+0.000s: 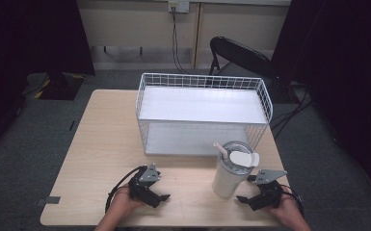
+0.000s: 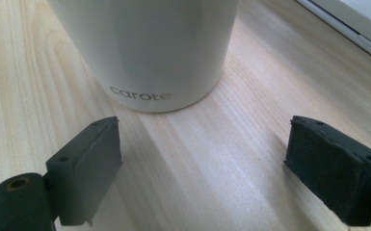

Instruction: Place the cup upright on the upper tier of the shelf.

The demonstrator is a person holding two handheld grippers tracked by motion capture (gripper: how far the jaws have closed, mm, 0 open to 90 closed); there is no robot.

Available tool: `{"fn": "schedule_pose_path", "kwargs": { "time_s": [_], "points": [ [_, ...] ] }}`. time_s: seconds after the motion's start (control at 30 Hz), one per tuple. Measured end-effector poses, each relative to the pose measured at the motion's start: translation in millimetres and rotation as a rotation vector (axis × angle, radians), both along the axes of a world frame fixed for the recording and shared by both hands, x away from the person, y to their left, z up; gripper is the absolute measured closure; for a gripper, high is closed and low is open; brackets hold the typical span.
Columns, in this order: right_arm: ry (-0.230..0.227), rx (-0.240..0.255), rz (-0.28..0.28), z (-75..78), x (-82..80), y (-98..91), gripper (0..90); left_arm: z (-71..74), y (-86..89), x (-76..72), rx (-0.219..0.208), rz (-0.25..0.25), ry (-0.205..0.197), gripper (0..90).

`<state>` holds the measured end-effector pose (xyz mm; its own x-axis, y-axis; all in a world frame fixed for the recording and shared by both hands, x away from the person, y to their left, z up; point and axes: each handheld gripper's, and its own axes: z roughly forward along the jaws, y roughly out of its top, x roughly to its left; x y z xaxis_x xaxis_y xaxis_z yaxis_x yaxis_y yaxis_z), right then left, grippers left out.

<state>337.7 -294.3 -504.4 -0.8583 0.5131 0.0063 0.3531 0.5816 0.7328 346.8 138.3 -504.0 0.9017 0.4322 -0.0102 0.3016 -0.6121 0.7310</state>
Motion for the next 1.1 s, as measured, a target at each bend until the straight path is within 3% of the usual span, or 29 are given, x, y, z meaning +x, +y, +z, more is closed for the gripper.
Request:
{"fn": "schedule_pose_path", "kwargs": {
  "time_s": [0.3,0.57,0.73,1.1],
  "points": [
    [0.007,-0.009,0.010,1.3,-0.3,-3.0,12.9,0.0,-1.5,0.3,0.003,0.013,0.006,8.0],
    [0.049,-0.009,0.013,5.5,-0.4,-5.2,14.6,-0.4,-2.6,0.5,-0.003,0.020,0.006,7.5],
    [0.042,-0.027,0.020,8.9,-1.6,-4.3,14.4,-0.4,-2.9,1.0,0.000,0.019,0.005,7.0],
    [0.022,0.050,0.022,30.2,-5.9,-6.2,14.4,-0.4,-2.9,1.0,0.000,0.019,0.005,7.0]
  ]
}}
